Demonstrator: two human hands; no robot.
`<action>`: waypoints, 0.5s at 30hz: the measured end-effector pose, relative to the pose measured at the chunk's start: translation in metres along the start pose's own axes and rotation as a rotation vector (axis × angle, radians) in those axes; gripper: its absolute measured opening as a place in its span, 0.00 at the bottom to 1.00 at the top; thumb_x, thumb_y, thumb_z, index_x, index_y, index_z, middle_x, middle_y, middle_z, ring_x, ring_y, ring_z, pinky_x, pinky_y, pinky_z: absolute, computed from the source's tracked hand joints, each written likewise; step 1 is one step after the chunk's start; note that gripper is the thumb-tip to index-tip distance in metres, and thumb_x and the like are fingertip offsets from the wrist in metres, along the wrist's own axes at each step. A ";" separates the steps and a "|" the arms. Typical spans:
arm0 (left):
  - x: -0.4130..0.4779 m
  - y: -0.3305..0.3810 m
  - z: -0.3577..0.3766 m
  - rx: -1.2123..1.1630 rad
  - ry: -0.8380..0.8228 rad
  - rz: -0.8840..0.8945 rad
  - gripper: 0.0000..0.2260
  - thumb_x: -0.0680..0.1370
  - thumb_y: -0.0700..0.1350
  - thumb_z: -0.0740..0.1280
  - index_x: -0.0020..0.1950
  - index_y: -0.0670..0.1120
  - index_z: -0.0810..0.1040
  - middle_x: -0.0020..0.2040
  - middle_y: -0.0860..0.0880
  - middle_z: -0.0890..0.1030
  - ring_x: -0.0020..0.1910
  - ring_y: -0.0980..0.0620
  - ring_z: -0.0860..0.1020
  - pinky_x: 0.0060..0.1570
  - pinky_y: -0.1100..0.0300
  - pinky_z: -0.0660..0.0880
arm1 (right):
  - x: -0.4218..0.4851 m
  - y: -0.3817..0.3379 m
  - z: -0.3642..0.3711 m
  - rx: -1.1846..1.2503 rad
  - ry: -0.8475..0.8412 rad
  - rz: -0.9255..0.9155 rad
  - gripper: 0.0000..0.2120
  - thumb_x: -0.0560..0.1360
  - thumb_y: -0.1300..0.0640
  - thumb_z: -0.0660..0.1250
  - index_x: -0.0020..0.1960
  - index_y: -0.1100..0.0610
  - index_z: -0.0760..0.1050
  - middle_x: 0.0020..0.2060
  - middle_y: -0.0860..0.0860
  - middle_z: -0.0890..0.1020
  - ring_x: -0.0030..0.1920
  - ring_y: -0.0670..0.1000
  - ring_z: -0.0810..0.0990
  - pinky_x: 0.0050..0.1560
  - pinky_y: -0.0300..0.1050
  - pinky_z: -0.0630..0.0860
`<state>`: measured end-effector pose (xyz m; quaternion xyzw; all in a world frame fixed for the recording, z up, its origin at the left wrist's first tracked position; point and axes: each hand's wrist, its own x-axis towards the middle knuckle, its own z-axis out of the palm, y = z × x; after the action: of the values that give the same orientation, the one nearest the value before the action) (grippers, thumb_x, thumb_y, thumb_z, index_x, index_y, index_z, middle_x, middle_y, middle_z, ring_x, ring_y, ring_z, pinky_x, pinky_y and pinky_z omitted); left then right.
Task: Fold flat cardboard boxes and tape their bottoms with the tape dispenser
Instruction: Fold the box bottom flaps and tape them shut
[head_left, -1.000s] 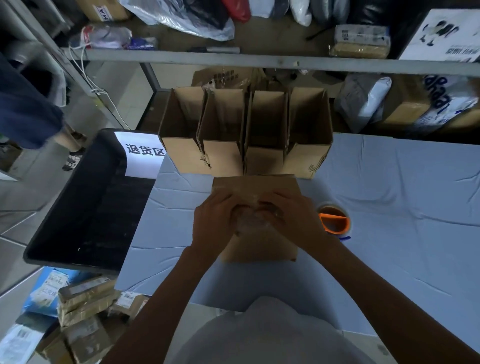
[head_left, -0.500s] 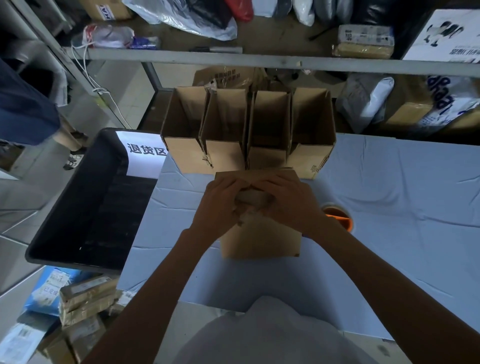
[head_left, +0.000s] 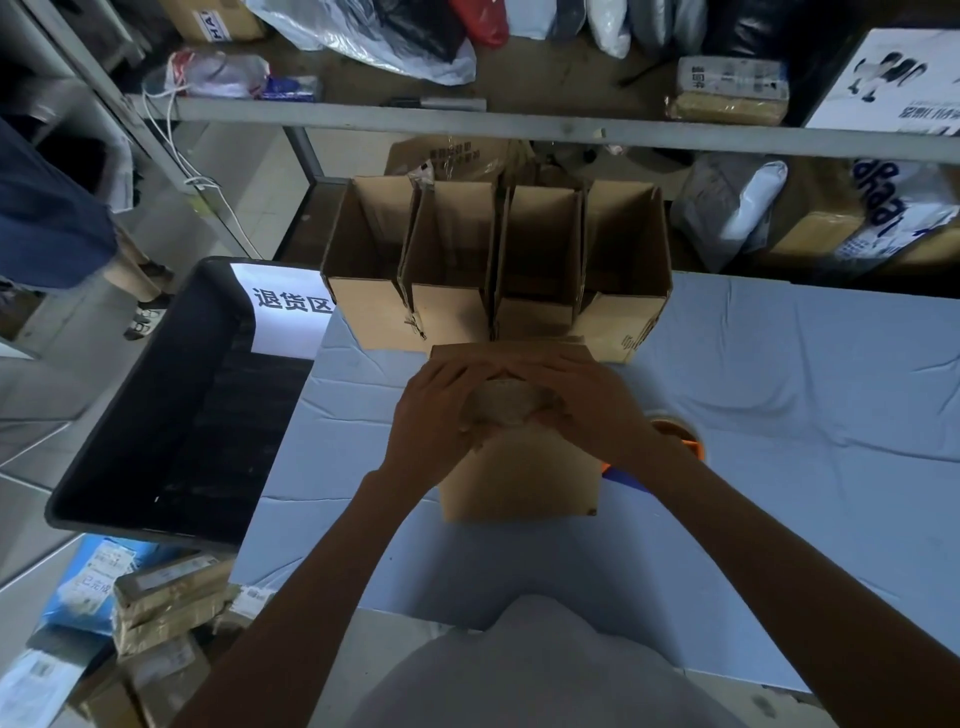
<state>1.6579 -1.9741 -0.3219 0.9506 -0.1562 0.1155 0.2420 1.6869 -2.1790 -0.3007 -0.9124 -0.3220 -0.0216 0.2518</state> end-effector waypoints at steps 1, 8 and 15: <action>0.000 0.001 0.001 0.014 0.000 -0.005 0.29 0.62 0.45 0.81 0.60 0.41 0.78 0.56 0.41 0.81 0.54 0.38 0.79 0.54 0.44 0.75 | 0.001 0.002 0.003 0.015 -0.008 -0.012 0.20 0.69 0.53 0.62 0.59 0.59 0.70 0.46 0.65 0.82 0.45 0.65 0.83 0.46 0.60 0.76; 0.006 0.000 -0.003 -0.004 -0.007 -0.011 0.29 0.61 0.45 0.80 0.61 0.43 0.77 0.56 0.42 0.80 0.54 0.39 0.78 0.53 0.45 0.76 | 0.007 0.021 -0.012 0.034 -0.166 0.161 0.25 0.72 0.69 0.68 0.68 0.66 0.67 0.65 0.63 0.72 0.67 0.61 0.69 0.65 0.37 0.59; 0.002 0.000 -0.001 -0.008 0.010 -0.037 0.26 0.65 0.52 0.76 0.60 0.45 0.78 0.56 0.45 0.80 0.54 0.43 0.78 0.52 0.49 0.76 | 0.005 0.012 -0.004 0.017 -0.078 0.200 0.16 0.71 0.63 0.66 0.56 0.69 0.78 0.51 0.63 0.82 0.52 0.63 0.81 0.57 0.42 0.67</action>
<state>1.6595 -1.9735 -0.3203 0.9518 -0.1377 0.1151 0.2487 1.6983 -2.1862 -0.3018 -0.9380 -0.2391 0.0420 0.2475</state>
